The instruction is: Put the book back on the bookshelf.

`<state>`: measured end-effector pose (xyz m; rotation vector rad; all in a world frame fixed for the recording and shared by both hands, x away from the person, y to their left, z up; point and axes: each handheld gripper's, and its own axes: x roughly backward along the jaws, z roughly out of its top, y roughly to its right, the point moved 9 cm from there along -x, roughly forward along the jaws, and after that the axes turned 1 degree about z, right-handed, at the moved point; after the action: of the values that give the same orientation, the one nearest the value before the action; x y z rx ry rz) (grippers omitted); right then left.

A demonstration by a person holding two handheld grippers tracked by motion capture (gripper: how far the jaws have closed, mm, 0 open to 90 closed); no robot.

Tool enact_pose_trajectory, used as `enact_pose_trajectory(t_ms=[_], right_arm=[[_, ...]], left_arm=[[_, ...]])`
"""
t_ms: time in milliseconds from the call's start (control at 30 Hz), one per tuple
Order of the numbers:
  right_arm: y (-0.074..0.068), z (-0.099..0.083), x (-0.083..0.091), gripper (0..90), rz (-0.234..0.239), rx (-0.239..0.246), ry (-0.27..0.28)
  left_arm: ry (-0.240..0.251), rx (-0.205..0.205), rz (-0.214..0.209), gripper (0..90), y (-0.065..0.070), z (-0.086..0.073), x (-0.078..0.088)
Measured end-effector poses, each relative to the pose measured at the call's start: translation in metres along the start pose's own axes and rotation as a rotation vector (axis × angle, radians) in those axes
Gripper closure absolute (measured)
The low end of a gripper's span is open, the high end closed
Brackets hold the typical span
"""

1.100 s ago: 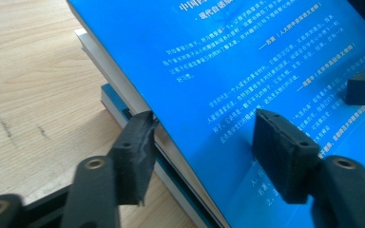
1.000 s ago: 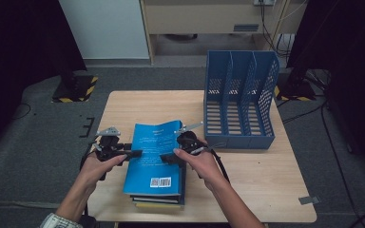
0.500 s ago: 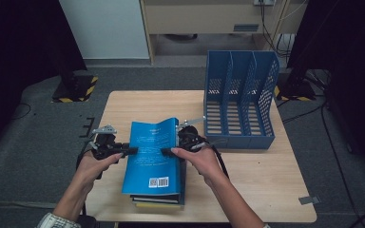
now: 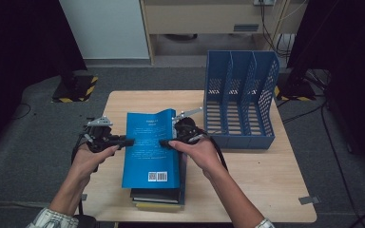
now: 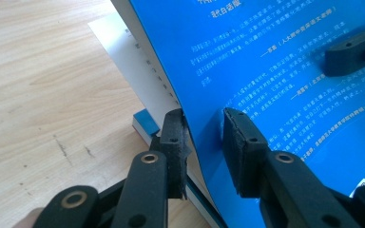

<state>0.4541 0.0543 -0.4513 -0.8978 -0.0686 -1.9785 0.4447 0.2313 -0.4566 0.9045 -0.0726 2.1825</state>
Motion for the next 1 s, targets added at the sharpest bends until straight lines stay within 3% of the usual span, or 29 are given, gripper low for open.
enact_pose_trajectory(t_ms=[200, 400, 633, 1000], right_arm=[[0.0, 0.008, -0.001, 41.0, -0.009, 0.016, -0.015], [0.001, 0.021, 0.003, 45.3, -0.01, 0.021, 0.002], [0.009, 0.043, 0.009, 49.0, -0.049, 0.061, 0.051], [0.011, 0.053, 0.009, 49.6, -0.059, 0.079, 0.041]], left_arm=[[0.014, -0.011, -0.024, 72.6, 0.003, 0.007, 0.003], [0.015, -0.037, 0.001, 73.9, 0.002, 0.019, 0.008], [0.032, -0.054, 0.028, 75.8, -0.005, 0.039, 0.011], [0.013, -0.07, 0.028, 76.0, -0.008, 0.045, 0.011]])
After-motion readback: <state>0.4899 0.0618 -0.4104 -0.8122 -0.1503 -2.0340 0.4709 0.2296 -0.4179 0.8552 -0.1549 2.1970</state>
